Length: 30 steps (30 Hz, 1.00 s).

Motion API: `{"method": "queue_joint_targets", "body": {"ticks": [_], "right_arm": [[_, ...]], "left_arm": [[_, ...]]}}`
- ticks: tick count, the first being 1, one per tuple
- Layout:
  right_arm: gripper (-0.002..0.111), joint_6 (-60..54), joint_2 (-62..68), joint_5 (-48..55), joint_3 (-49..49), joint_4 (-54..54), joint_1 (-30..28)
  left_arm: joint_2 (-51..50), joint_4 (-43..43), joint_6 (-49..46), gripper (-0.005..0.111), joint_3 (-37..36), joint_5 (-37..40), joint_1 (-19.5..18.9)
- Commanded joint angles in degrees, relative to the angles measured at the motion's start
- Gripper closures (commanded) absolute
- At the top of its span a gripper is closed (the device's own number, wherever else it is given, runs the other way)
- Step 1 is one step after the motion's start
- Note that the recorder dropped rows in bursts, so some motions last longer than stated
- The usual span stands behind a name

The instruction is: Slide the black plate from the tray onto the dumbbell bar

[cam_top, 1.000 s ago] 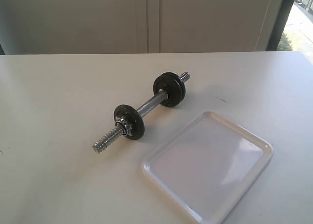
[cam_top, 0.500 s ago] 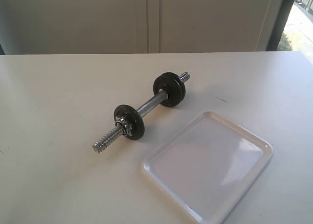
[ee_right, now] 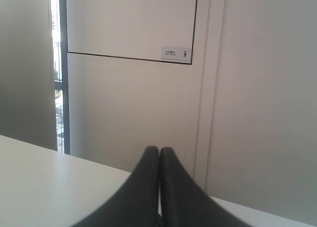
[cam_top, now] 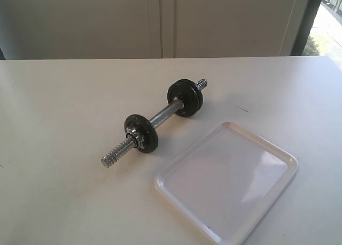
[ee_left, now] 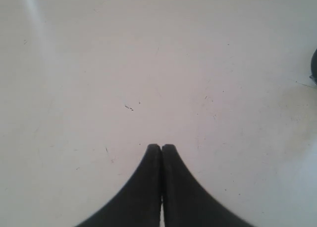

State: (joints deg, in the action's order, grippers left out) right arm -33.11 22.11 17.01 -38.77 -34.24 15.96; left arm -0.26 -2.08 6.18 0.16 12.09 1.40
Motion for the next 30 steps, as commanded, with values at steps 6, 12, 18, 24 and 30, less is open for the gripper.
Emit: {"method": "queue_joint_targets", "body": {"ticks": [6, 12, 18, 24, 30], "right_arm": [[0.108, 0.01, -0.24, -0.44, 0.15, 0.17, 0.01], [0.108, 0.01, -0.24, -0.44, 0.15, 0.17, 0.01], [0.108, 0.01, -0.24, -0.44, 0.15, 0.17, 0.01], [0.108, 0.01, -0.24, -0.44, 0.15, 0.17, 0.01], [0.108, -0.01, -2.07, -3.67, 3.63, -0.58, 0.01]], "left_arm": [[0.26, -0.68, 0.15, 0.107, -0.16, -0.46, -0.23], [0.26, -0.68, 0.15, 0.107, -0.16, -0.46, -0.23], [0.26, -0.68, 0.15, 0.107, -0.16, -0.46, -0.23], [0.26, -0.68, 0.15, 0.107, -0.16, -0.51, -0.02], [0.26, -0.68, 0.15, 0.107, -0.16, -0.51, -0.02]]}}
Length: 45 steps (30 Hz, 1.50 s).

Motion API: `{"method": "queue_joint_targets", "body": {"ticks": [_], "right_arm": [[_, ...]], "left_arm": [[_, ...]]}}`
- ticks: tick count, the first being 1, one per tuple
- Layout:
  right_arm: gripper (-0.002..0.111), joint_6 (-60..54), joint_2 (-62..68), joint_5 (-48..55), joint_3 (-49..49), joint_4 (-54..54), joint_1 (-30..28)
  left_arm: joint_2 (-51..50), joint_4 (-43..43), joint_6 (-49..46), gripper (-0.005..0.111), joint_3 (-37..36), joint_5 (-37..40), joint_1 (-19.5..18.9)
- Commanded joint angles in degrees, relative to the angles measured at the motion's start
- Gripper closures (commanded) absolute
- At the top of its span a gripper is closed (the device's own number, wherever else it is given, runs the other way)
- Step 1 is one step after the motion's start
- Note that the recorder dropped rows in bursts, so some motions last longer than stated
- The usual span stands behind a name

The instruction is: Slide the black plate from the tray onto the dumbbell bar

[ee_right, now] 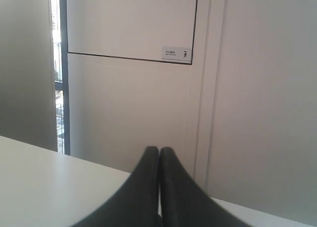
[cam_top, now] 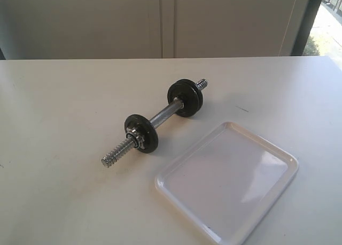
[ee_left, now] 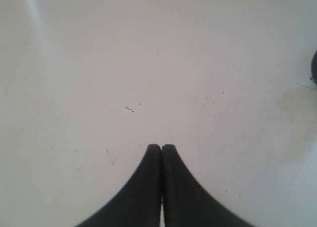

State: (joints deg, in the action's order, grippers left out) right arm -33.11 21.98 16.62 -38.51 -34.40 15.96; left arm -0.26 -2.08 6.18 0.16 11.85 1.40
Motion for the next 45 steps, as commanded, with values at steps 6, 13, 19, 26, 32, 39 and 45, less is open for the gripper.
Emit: {"method": "queue_joint_targets", "body": {"ticks": [6, 13, 19, 26, 32, 39, 45], "right_arm": [[0.108, -0.01, -9.03, -3.85, 12.89, -0.43, 0.01], [0.108, -0.01, -16.63, -3.85, 26.19, -0.43, 0.01], [0.108, -0.01, -21.41, -4.09, 37.18, -0.43, 0.01], [0.108, -0.01, -21.98, 7.35, 38.51, -0.54, 0.00], [0.108, -0.01, -21.98, 7.13, 38.51, 1.51, 0.00], [0.108, -0.01, -21.98, 3.43, 38.51, 25.11, 0.00], [0.108, -0.01, -21.98, 3.18, 38.51, 31.93, -1.79]], "left_arm": [[0.26, -0.68, 0.15, 0.107, -0.16, -0.26, -0.02], [0.26, -0.68, 0.15, 0.107, -0.16, -0.26, -0.02], [0.26, -0.68, 0.15, 0.107, -0.16, -0.26, -0.02], [0.26, -0.68, 0.15, 0.107, -0.16, -0.26, -0.02], [0.26, -0.68, -0.11, 0.107, -0.16, -0.17, -0.02], [0.26, -0.68, -0.11, 0.107, -0.16, -0.17, -0.02], [0.26, -0.68, -0.11, 0.107, -0.16, -0.17, -0.02]]}}
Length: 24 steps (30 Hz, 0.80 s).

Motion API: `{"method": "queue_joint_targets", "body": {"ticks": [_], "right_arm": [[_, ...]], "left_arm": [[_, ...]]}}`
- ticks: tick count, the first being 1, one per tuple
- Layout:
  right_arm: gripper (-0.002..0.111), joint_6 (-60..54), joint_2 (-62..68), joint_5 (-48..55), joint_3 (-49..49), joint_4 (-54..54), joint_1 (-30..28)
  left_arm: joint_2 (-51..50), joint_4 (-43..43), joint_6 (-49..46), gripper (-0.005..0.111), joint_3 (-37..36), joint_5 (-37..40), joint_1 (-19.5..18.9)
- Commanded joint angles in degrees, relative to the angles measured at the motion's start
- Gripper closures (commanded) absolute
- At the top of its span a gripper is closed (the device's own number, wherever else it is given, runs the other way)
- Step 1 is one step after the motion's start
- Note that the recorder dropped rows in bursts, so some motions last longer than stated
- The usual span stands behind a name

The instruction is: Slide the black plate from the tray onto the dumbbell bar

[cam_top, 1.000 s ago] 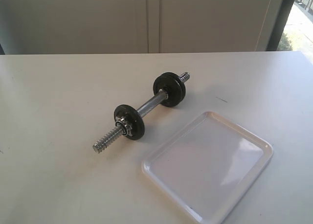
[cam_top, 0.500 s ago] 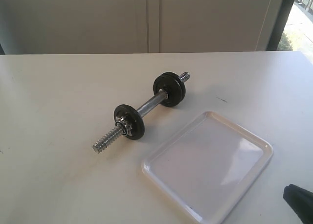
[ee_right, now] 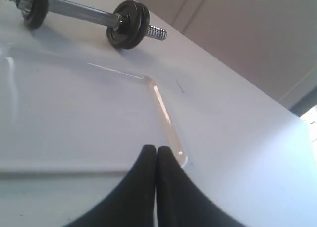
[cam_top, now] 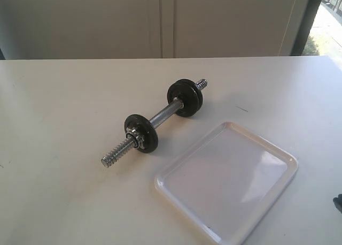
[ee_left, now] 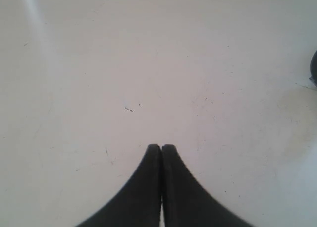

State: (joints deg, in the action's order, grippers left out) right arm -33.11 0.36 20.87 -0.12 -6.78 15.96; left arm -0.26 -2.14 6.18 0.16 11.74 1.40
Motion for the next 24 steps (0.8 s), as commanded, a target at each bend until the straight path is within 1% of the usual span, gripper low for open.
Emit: {"method": "queue_joint_targets", "body": {"ticks": [1, 7, 12, 14, 24], "right_arm": [[0.108, -0.01, -0.36, -1.07, 0.12, 4.58, -2.70], [0.108, -0.01, -0.36, -1.17, 0.12, 6.22, -8.44], [0.108, -0.01, -0.36, -1.20, 0.12, 11.27, -12.66], [0.108, -0.01, -0.36, -1.33, 0.12, 11.27, -13.66], [0.108, -0.01, -0.36, -1.75, 0.12, 11.36, -14.75]], "left_arm": [[0.26, -0.62, -0.11, 0.107, -0.16, -0.06, -0.02], [0.26, -0.62, -0.11, 0.107, -0.16, -0.06, -0.02], [0.26, -0.62, -0.11, 0.107, -0.16, -0.06, -0.02], [0.26, -0.62, -0.11, 0.107, -0.16, -0.06, -0.02], [0.26, -0.62, -0.11, 0.107, -0.16, -0.06, -0.02]]}}
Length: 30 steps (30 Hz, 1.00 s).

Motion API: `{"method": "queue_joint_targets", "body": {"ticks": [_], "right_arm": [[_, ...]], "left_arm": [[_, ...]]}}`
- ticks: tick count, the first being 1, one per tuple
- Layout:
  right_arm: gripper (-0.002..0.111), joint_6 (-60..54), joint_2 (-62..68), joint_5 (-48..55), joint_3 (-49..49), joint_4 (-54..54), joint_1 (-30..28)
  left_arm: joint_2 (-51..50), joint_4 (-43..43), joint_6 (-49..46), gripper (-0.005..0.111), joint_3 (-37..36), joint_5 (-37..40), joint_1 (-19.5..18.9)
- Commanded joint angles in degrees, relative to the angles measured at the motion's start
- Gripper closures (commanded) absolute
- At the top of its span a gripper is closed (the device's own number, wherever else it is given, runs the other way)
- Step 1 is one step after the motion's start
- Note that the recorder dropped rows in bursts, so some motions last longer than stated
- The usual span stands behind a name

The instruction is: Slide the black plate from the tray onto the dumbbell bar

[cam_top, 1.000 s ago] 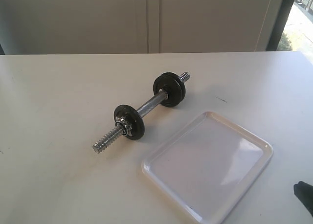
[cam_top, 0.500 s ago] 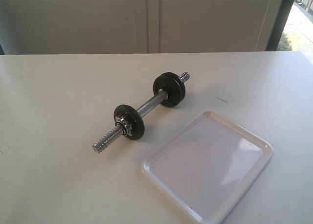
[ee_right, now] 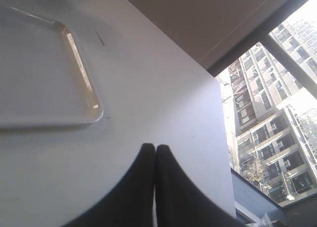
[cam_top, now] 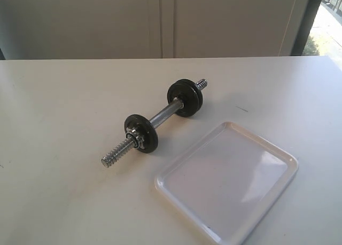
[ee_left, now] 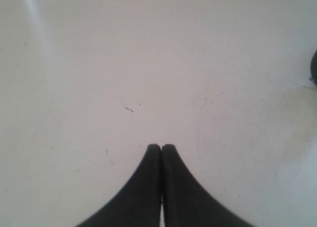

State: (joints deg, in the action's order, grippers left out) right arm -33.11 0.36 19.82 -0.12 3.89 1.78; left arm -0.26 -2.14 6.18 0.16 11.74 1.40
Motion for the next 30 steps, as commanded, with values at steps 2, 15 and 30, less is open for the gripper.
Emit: {"method": "queue_joint_targets", "body": {"ticks": [2, 15, 30], "right_arm": [[0.108, -0.01, -0.36, -0.70, 0.12, 0.68, -0.57], [0.108, -0.01, -0.36, -1.22, 0.12, 0.68, -0.57], [0.108, 23.02, -0.36, -2.27, 0.12, 0.39, -0.57]], "left_arm": [[0.26, -0.62, -0.11, 0.107, -0.16, -0.06, -0.02], [0.26, -0.62, -0.11, 0.107, -0.16, -0.06, -0.02], [0.26, -0.62, -0.11, 0.107, -0.16, -0.06, -0.02]]}}
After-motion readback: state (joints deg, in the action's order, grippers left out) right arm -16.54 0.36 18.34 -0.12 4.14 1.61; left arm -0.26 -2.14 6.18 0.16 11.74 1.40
